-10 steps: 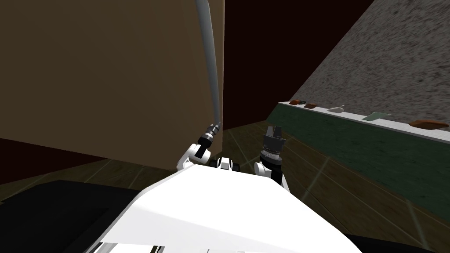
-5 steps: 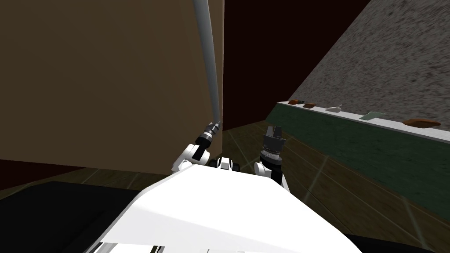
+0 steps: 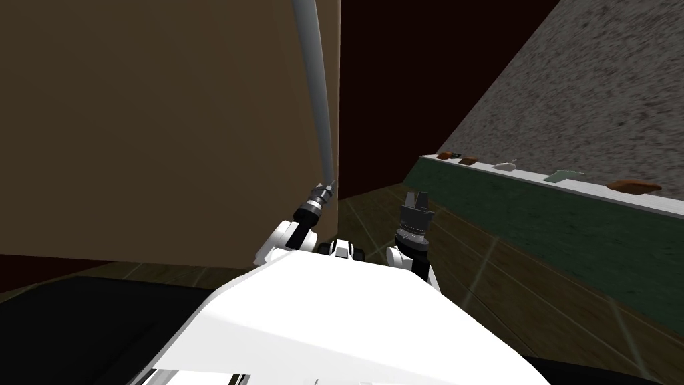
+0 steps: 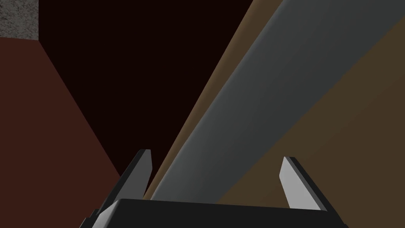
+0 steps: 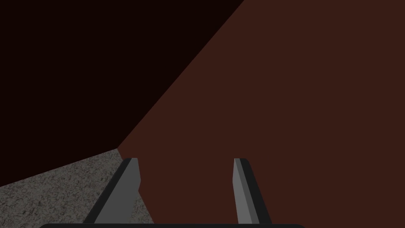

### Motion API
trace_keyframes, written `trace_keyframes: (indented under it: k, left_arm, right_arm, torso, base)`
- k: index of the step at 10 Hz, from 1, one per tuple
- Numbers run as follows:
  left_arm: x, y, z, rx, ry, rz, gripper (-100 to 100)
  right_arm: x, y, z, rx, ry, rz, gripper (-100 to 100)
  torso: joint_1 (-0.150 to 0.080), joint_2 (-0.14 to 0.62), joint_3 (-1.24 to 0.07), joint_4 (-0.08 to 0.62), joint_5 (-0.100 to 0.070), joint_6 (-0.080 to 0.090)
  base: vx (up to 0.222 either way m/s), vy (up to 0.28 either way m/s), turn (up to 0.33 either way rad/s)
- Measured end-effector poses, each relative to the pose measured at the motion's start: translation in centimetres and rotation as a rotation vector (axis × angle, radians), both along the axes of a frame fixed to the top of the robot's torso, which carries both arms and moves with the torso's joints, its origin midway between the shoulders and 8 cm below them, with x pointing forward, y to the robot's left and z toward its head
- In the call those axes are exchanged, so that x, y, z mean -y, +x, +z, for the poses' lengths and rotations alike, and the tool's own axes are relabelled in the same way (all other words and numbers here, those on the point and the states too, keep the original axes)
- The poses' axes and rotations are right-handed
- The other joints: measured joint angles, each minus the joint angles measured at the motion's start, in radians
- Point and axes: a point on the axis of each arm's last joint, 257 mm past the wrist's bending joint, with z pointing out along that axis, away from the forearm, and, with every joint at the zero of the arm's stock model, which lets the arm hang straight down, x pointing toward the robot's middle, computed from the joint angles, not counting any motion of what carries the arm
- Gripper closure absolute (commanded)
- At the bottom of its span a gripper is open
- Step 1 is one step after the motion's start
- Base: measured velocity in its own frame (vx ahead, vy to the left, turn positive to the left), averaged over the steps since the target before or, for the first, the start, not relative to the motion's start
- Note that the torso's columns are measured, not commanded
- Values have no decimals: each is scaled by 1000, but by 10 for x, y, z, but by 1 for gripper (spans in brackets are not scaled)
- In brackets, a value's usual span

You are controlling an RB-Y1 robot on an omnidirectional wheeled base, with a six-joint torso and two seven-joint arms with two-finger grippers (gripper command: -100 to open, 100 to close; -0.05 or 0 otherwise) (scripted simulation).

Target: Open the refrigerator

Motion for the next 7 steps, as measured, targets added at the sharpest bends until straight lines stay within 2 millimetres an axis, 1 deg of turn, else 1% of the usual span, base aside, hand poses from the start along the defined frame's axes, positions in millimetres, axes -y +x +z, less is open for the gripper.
trace_keyframes:
  k: [2, 3, 5, 6, 7]
  left_arm:
    - [2, 0, 5, -1, 0, 7, -100]
    - [1, 0, 5, -2, 0, 9, 100]
    - [0, 0, 3, 7, 4, 1, 100]
    - [1, 0, 1, 5, 5, -3, 100]
    - [10, 2, 6, 10, 4, -24, 100]
  right_arm:
    - [0, 0, 0, 0, 0, 0, 0]
    - [0, 0, 0, 0, 0, 0, 0]
    - [0, 0, 0, 0, 0, 0, 0]
    - [0, 0, 0, 0, 0, 0, 0]
    - [0, 0, 0, 1, 0, 0, 0]
  torso:
    - [1, -1, -1, 0, 0, 0]
    - [0, 3, 2, 1, 0, 0]
    - [5, 9, 6, 0, 4, -2]
    - [6, 4, 3, 2, 3, -2]
    - [3, 12, 7, 2, 2, 3]
  base:
    - [69, 14, -15]
    - [-50, -13, 33]
    - [-76, -15, 18]
    - [-289, 43, -137]
    - [-336, 97, -161]
